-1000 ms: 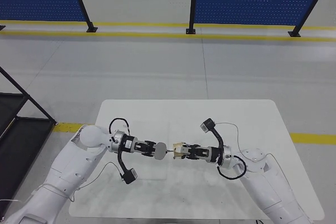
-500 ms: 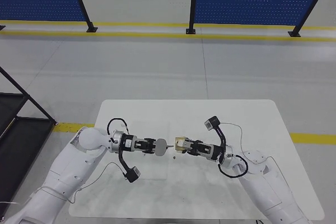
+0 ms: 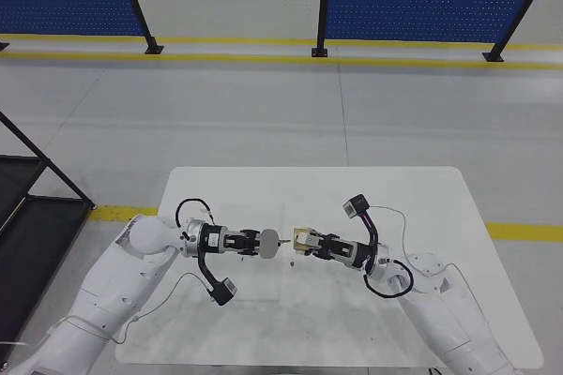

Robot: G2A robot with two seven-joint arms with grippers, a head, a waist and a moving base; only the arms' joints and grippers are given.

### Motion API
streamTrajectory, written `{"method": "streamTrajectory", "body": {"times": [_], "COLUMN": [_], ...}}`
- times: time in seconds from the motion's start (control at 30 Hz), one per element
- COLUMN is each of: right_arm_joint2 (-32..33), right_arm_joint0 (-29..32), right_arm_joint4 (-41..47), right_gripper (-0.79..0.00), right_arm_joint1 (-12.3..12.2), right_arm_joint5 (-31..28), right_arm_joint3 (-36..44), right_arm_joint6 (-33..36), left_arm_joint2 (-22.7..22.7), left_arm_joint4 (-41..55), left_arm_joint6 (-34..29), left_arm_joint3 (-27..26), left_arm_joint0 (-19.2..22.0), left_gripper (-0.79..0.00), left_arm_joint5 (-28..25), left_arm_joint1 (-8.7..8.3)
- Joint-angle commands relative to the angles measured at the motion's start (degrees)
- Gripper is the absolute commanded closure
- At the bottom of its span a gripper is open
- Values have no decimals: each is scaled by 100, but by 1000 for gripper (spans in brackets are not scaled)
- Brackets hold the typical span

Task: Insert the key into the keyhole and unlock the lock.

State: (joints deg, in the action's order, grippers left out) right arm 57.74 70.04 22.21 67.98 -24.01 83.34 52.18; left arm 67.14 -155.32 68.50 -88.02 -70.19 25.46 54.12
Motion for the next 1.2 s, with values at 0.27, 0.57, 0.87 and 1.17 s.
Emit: {"method": "streamTrajectory", "body": {"times": [0.27, 0.57, 0.87, 1.17], "right_arm_joint2": [-24, -26, -42, -73], "right_arm_joint0": [22, 29, 14, -14], "right_arm_joint4": [26, -9, -46, -117], "right_gripper": [0, 0, 0, 0], "right_arm_joint1": [7, 6, 5, 6], "right_arm_joint5": [-55, -87, -65, -26], "right_arm_joint3": [19, 36, 50, 52], "right_arm_joint6": [11, 26, 71, 107], "left_arm_joint2": [-84, -147, -220, -277], "left_arm_joint4": [31, 29, 37, 34], "left_arm_joint6": [30, 49, 87, 76], "left_arm_joint3": [45, 50, 68, 106], "left_arm_joint0": [63, 94, 142, 183], "left_gripper": [0, 0, 0, 0], "left_arm_joint5": [-3, -28, -69, -81], "left_arm_joint1": [-6, -16, -23, -29]}}
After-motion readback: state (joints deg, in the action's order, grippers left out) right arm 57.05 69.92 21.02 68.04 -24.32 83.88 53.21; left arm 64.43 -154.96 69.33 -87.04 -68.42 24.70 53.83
